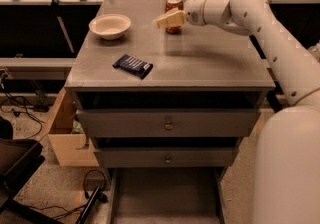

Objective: Place coke can into bottom drawer

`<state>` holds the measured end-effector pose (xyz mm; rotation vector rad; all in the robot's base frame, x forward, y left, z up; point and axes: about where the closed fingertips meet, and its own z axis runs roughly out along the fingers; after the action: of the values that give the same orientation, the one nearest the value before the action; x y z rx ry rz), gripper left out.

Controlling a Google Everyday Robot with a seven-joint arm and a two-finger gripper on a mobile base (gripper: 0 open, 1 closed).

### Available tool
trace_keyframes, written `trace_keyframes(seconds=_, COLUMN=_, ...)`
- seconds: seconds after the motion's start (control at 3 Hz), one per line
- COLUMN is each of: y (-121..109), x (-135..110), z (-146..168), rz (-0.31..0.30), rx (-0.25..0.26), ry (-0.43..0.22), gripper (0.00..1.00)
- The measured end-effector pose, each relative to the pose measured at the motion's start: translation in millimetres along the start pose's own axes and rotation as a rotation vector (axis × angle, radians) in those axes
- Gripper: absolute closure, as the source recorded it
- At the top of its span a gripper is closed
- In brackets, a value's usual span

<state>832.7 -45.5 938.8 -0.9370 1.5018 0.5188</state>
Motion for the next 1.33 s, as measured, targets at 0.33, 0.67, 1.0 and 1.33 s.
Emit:
trace_keyframes(seconds=0.33, y=-23.4, x=6.2, z=15.7, rz=0.020, rx=0.005, ry=-0.005, gripper=0.00)
trace_keyframes(seconds=0.67, y=-38.0, x=10.2, z=20.7, rz=0.047, rx=0.008, ry=-0.017, gripper=0.00)
trace_keyframes(seconds=1.0, y=-40.4, x=16.2, z=31.4, rz=0.085, rx=-0.011, ry=-0.038, gripper=0.00)
trace_keyframes(seconds=1.33, y=-36.2, x=35.8, z=42.9, rz=0.133, rx=-0.039, ry=-0.045, gripper=0.18)
